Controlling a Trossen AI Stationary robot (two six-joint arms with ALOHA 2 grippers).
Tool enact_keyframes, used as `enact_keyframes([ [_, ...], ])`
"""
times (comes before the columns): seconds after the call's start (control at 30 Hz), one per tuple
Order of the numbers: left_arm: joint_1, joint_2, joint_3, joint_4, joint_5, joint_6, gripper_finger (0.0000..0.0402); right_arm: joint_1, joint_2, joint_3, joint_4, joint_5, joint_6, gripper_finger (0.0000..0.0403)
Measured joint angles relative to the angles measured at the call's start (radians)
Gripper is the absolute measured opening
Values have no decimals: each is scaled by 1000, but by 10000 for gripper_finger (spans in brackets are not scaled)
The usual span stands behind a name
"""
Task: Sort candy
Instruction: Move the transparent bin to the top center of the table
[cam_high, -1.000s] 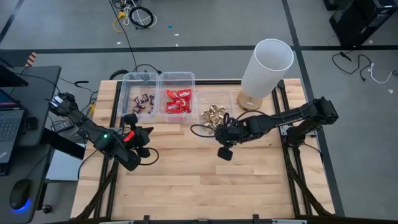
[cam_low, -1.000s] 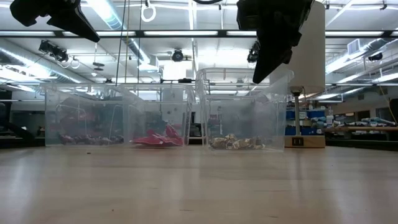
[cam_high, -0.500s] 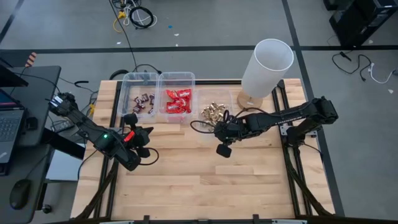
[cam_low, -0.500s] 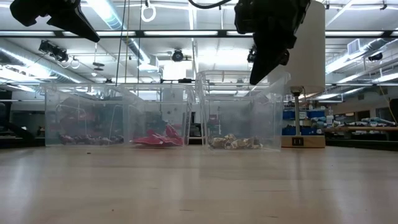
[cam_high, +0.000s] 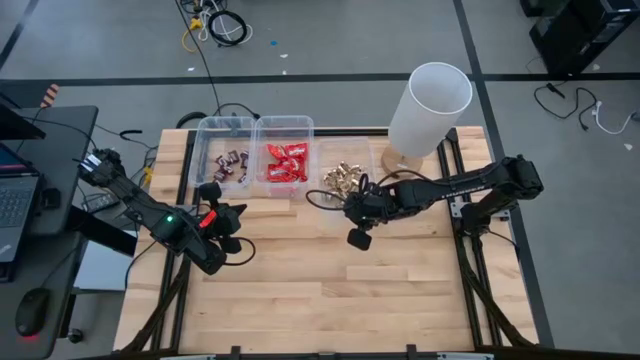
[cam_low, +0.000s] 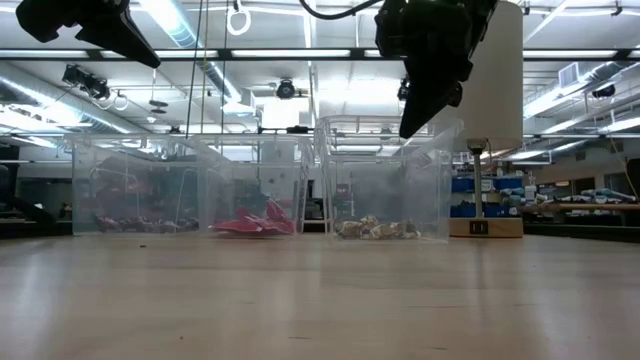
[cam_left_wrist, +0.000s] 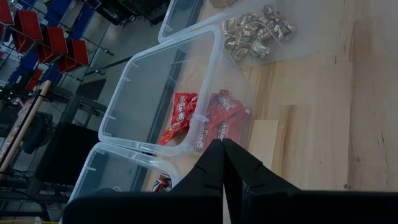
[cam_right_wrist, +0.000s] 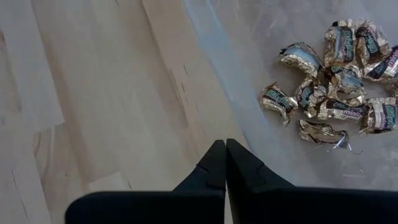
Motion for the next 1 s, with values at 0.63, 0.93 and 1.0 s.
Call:
enact_keyframes([
  [0.63, 0, 0, 0, 0, 0, 0, 0, -38, 0, 1, 22, 0, -34, 0],
  [0.93, 0, 0, 0, 0, 0, 0, 0, -61, 0, 1, 23, 0, -51, 0],
  [1.0, 0, 0, 0, 0, 0, 0, 0, -67, 0, 1, 24, 0, -59, 0],
])
